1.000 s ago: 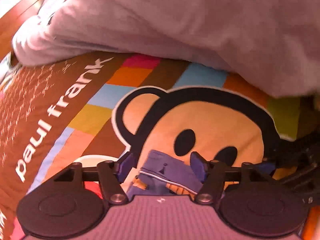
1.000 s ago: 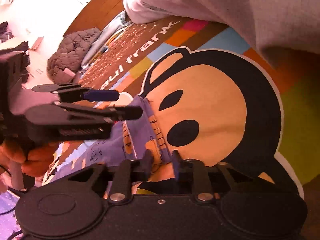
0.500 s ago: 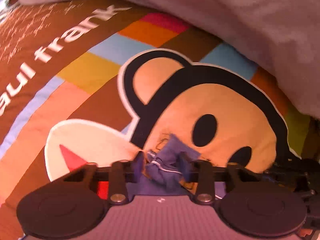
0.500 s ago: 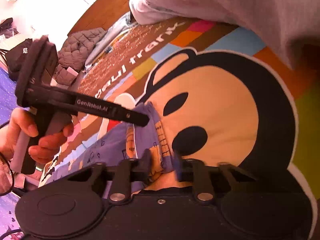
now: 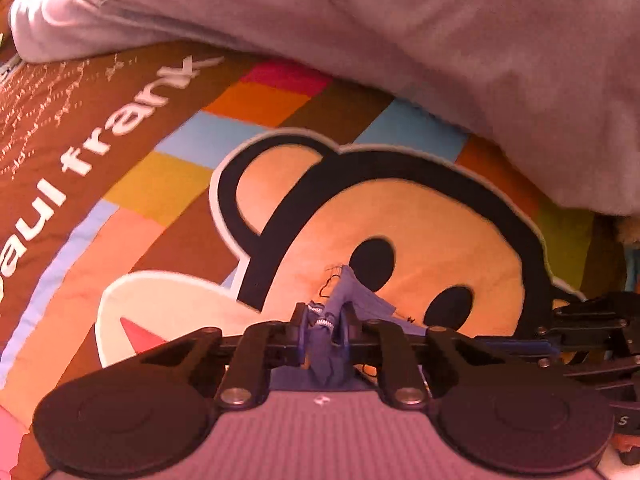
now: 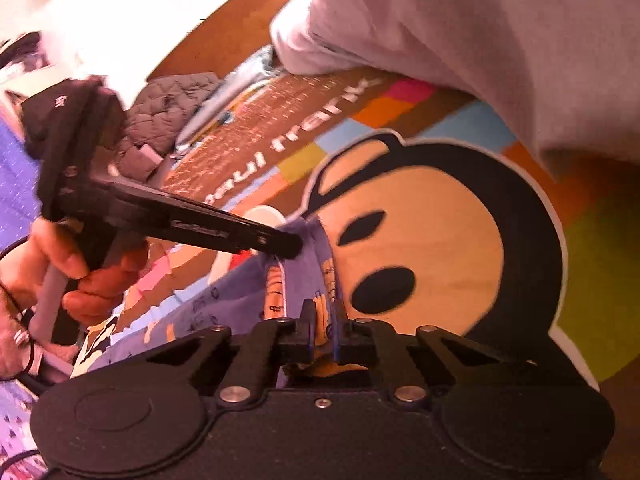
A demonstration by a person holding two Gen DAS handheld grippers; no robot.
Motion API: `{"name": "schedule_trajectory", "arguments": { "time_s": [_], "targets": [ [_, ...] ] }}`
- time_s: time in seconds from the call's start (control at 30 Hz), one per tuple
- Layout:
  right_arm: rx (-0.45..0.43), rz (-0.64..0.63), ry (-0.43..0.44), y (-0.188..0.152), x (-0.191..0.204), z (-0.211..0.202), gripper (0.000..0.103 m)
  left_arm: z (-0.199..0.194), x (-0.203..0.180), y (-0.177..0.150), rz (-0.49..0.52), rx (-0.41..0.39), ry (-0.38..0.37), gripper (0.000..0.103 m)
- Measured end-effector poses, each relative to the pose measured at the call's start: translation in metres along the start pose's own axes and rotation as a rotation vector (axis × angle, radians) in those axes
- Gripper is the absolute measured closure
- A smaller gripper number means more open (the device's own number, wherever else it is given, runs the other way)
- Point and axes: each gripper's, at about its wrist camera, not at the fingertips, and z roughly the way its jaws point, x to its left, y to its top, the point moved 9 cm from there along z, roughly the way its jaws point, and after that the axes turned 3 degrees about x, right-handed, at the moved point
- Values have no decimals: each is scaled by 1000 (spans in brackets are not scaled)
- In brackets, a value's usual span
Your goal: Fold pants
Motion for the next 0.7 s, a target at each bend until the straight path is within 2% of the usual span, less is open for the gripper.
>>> {"name": "schedule_trajectory", "arguments": {
  "time_s": [0.1, 0.2, 0.3, 0.37, 0.4, 0.43, 0.47, 0.53, 0.57, 0.6, 0.7],
  "targets": [
    [-35, -49, -39, 7, 3, -15, 96, -8, -9, 6, 19, -45, -12, 86],
    [-81, -101, -91, 12, 0, -26, 97, 9, -14, 5, 11, -47, -23, 85],
    [-14, -78, -128, 5, -13, -11, 96, 32, -13, 1, 16, -53, 3, 79],
    [32, -63, -151, 0, -18, -1, 94, 28, -10, 0, -7, -72, -9, 73],
    [31, -63, -159, 1, -18, 0, 91, 23, -7, 0, -25, -86, -8, 67],
    [21, -73, -176, 2, -17, -2, 89, 14, -2, 0, -40, -116, 5, 53],
    [4, -92, -197, 4, -15, -4, 81, 3, 3, 1, -49, -159, 24, 43],
    [-31, -140, -252, 8, -11, -6, 63, -23, 18, -1, -84, -243, 76, 33],
    [-41, -156, -275, 10, -10, -5, 51, -34, 25, -5, -114, -268, 98, 28],
    [-53, -177, -294, 11, -7, -5, 47, -46, 33, -12, -150, -289, 108, 27],
    [-112, -296, -326, 15, 12, -3, 44, -73, 50, -49, -220, -323, 146, 24]
  ]
}}
